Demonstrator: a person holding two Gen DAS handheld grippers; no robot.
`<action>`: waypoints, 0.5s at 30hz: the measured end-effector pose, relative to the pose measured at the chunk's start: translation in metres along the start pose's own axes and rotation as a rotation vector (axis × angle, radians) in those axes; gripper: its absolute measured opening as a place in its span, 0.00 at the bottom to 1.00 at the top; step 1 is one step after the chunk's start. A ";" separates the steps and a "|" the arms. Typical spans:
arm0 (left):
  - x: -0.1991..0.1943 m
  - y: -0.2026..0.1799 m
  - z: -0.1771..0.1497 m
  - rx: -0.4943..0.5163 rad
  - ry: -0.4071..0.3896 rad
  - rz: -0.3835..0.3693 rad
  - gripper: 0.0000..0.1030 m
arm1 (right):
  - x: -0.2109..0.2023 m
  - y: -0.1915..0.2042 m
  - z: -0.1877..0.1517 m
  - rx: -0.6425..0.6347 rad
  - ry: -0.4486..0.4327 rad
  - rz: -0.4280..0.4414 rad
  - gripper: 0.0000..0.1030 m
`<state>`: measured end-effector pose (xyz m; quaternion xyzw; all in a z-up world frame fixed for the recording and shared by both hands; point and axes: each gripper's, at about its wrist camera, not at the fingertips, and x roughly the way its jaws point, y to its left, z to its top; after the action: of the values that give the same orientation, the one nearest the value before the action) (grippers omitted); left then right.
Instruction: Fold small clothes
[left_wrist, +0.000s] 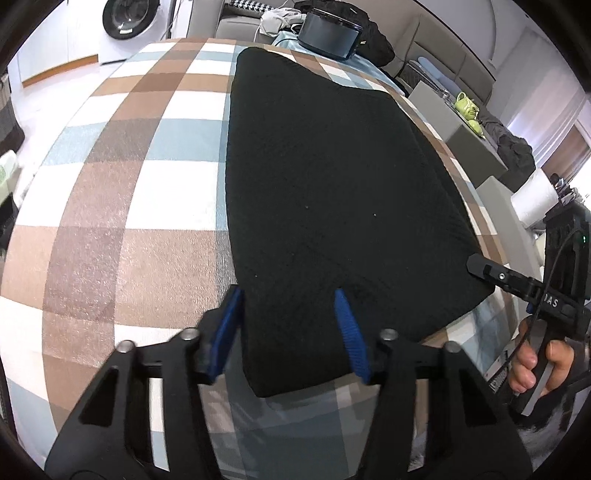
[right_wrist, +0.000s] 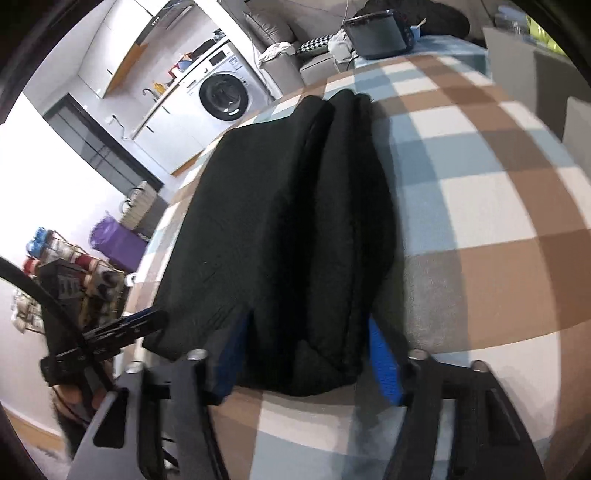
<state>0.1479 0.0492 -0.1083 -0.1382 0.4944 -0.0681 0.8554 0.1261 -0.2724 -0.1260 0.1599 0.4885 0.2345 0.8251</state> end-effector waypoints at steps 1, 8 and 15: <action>0.000 0.000 0.000 0.006 0.002 -0.001 0.35 | 0.002 -0.001 0.000 0.005 0.005 -0.003 0.44; 0.009 -0.003 0.015 0.041 0.025 0.022 0.29 | 0.009 0.000 0.004 0.009 -0.001 0.018 0.29; 0.028 -0.005 0.057 0.107 0.053 0.086 0.29 | 0.028 0.005 0.029 0.014 -0.013 -0.006 0.29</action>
<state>0.2111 0.0472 -0.1029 -0.0692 0.5182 -0.0614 0.8502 0.1618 -0.2539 -0.1299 0.1656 0.4851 0.2275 0.8280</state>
